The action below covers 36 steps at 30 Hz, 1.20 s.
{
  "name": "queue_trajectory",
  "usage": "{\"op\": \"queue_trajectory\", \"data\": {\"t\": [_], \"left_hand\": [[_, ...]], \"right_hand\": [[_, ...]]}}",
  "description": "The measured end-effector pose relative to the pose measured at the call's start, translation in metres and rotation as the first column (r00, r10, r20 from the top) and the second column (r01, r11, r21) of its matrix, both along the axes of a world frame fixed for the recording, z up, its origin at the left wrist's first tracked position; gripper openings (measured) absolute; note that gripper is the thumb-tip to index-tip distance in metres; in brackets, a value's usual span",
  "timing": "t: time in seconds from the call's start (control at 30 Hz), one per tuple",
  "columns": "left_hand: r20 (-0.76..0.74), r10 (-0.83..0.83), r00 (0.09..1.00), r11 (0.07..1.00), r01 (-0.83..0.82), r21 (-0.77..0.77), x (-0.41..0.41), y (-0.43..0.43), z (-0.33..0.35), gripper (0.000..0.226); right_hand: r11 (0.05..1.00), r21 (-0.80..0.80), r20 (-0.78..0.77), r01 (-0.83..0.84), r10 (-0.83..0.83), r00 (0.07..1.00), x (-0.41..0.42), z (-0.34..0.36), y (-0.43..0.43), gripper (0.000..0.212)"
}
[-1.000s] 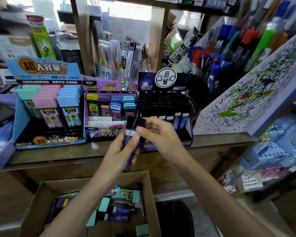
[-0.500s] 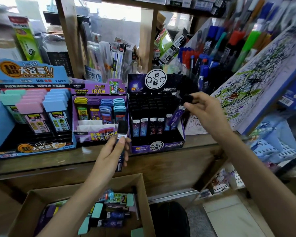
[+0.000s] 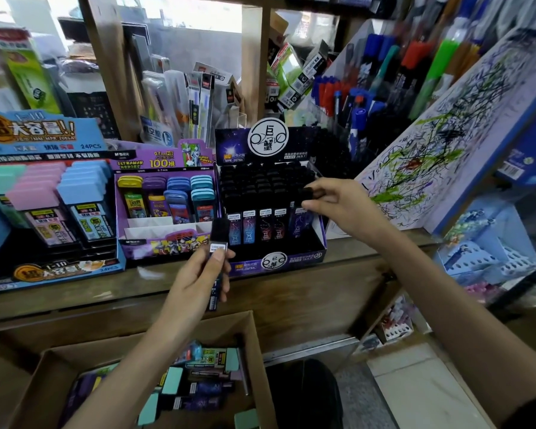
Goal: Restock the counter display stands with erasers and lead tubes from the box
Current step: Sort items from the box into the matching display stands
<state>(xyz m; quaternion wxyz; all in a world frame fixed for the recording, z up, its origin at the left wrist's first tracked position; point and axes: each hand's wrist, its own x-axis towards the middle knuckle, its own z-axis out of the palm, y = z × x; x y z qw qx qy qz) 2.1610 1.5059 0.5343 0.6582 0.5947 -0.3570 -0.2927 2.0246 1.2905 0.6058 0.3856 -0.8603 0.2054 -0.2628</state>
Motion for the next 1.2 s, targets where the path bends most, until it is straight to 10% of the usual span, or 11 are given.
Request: {"op": "queue_trajectory", "data": {"t": [0.47, 0.8, 0.97, 1.2], "left_hand": [[0.036, -0.056, 0.998, 0.997, 0.057, -0.042, -0.018, -0.014, 0.01, 0.023], [0.256, -0.197, 0.947, 0.976, 0.214, -0.04, -0.049, -0.044, 0.046, 0.022], [0.811, 0.017, 0.584, 1.0, -0.012, -0.012, -0.031, -0.065, 0.056, 0.036], [0.988, 0.033, 0.149, 0.996, -0.092, -0.019, -0.013, -0.114, 0.073, 0.034]], "right_hand": [[0.952, -0.186, -0.181, 0.242, -0.275, 0.944, -0.004, -0.002, 0.019, 0.022], [0.95, 0.284, 0.348, -0.13, 0.024, 0.937, -0.012, 0.012, 0.075, 0.018], [0.976, 0.219, 0.394, -0.008, -0.081, 0.916, -0.038, 0.035, 0.037, 0.018], [0.981, 0.068, 0.318, 0.179, -0.191, 0.928, -0.038, 0.03, -0.001, 0.02]]}}
